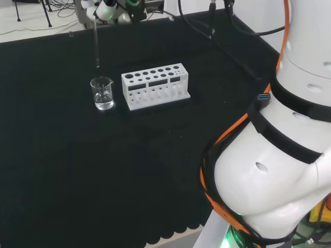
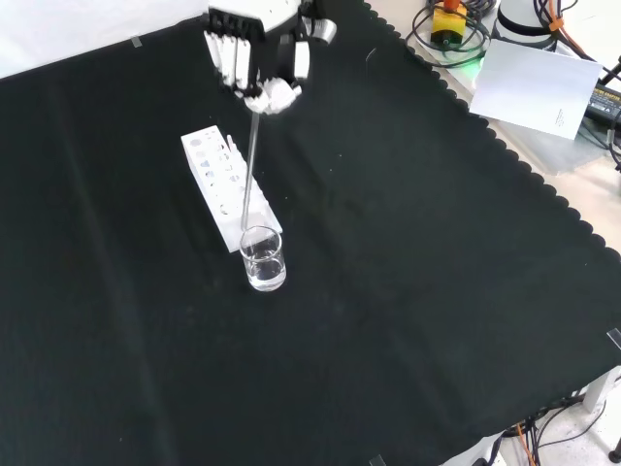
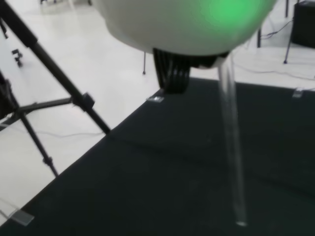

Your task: Stir in the beaker to the left of the white test tube rack with the glass rod.

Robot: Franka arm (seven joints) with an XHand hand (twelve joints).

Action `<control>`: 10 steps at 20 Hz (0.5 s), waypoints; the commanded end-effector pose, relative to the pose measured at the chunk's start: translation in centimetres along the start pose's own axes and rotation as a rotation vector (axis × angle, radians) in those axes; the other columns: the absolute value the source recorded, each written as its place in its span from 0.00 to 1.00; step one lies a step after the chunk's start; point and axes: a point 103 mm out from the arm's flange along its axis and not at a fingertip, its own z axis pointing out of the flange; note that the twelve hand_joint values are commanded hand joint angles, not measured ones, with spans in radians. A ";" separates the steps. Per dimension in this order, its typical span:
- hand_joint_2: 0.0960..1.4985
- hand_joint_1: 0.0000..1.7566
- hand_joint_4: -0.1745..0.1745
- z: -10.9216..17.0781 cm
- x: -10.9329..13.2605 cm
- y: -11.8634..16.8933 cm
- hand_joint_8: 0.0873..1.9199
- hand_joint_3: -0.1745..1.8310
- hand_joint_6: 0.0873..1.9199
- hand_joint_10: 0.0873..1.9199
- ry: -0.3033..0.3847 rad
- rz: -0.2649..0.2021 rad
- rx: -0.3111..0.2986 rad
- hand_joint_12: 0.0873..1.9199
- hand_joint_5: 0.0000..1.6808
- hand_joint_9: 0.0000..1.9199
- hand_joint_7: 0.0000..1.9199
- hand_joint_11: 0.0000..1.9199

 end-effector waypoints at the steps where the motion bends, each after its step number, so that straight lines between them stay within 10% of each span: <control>1: 0.27 0.75 0.00 1.2 0.2 0.5 0.63 0.63 0.34 0.51 -0.002 -0.025 0.023 0.41 0.75 0.86 0.63 0.89; 10: 0.27 0.75 0.00 2.0 -0.7 -0.3 0.63 0.63 0.34 0.51 0.001 -0.024 0.039 0.41 0.75 0.86 0.63 0.89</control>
